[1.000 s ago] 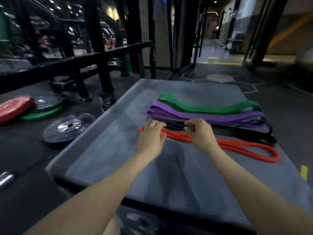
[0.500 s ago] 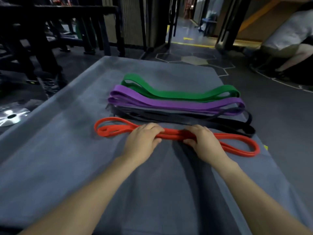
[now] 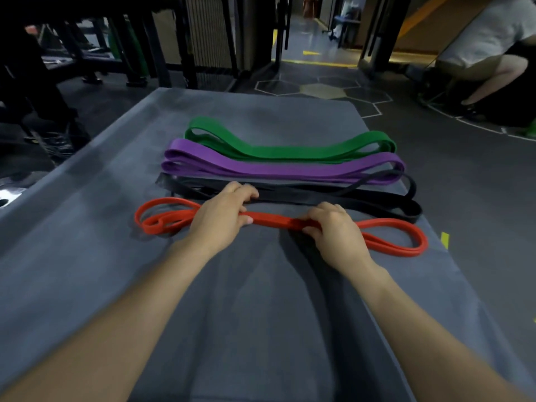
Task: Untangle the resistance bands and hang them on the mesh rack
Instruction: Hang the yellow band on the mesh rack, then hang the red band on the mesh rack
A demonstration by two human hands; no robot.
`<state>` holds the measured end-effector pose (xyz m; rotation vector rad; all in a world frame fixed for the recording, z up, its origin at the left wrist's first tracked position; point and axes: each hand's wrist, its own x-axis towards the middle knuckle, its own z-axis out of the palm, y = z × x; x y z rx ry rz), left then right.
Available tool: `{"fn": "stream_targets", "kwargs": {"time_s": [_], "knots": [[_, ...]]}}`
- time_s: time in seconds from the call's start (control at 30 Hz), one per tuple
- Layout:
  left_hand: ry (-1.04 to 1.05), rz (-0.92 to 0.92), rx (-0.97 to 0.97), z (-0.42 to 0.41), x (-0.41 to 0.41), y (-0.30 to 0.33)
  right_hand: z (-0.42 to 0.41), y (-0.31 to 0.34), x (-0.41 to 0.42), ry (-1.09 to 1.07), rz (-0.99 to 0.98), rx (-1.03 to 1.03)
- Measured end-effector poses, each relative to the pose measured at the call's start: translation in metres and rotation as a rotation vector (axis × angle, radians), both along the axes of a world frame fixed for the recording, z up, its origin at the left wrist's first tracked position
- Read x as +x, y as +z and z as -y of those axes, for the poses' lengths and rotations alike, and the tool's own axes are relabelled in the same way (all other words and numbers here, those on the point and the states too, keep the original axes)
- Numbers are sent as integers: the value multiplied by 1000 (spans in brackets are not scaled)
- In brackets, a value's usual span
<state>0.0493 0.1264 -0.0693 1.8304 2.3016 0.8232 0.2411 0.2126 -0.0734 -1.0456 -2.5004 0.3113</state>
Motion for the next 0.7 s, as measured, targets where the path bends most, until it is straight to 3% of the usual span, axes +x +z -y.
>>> {"fn": "stream_targets", "kwargs": {"time_s": [0.23, 0.37, 0.7], "knots": [[-24, -347, -80, 4, -2, 0, 2, 2, 1, 19, 108, 77], [29, -328, -45, 17, 8, -1, 10, 7, 2, 16, 202, 167], [173, -301, 261, 94, -12, 74, 61, 57, -34, 103, -217, 405]]}}
